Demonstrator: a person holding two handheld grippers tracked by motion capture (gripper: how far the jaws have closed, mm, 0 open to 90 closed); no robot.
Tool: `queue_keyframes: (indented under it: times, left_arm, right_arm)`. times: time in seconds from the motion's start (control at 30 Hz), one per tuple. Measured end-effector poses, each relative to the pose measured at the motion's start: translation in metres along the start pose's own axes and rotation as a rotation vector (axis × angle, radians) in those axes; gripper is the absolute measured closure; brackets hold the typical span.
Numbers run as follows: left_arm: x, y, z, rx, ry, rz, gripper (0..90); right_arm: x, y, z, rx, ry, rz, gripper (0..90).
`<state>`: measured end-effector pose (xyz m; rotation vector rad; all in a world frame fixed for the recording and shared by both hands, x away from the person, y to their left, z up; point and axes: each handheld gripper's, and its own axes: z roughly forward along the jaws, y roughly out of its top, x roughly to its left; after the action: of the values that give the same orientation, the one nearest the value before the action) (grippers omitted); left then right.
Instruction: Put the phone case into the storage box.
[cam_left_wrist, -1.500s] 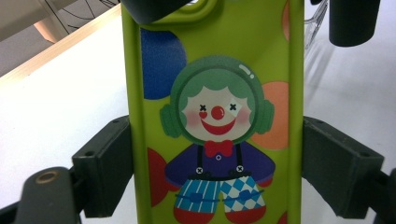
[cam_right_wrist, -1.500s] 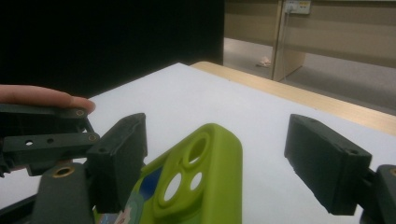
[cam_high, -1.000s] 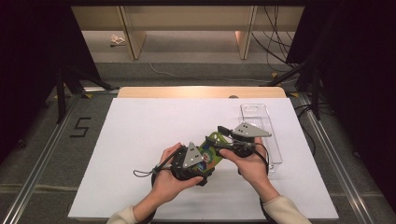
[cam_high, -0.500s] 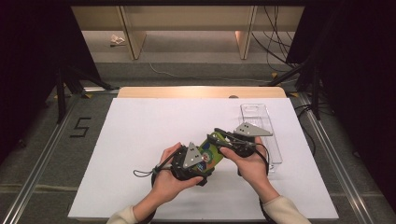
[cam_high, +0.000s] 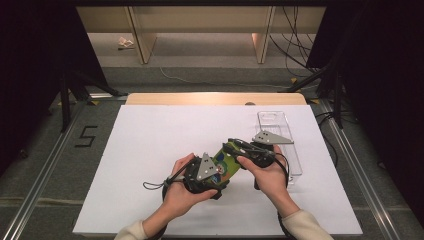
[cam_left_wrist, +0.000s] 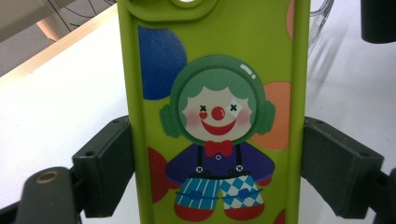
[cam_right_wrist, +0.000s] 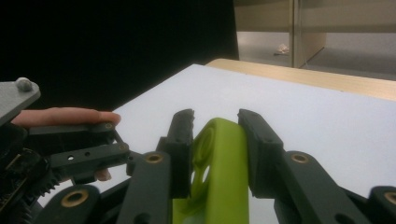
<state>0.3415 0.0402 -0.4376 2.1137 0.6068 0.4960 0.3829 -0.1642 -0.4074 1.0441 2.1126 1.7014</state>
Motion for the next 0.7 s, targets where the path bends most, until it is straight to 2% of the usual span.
queue_keyframes:
  times: [0.37, 0.7]
  left_arm:
    - [-0.0003, -0.0014, 0.0021, 0.013, 0.003, 0.005, 16.2]
    - [-0.0006, -0.0011, 0.0033, 0.016, 0.006, 0.016, 15.9]
  right_arm:
    - [0.0021, 0.0025, -0.0003, -0.008, 0.063, 0.030, 75.7]
    - [0.0057, 0.0043, -0.0007, -0.009, 0.073, 0.029, 77.2]
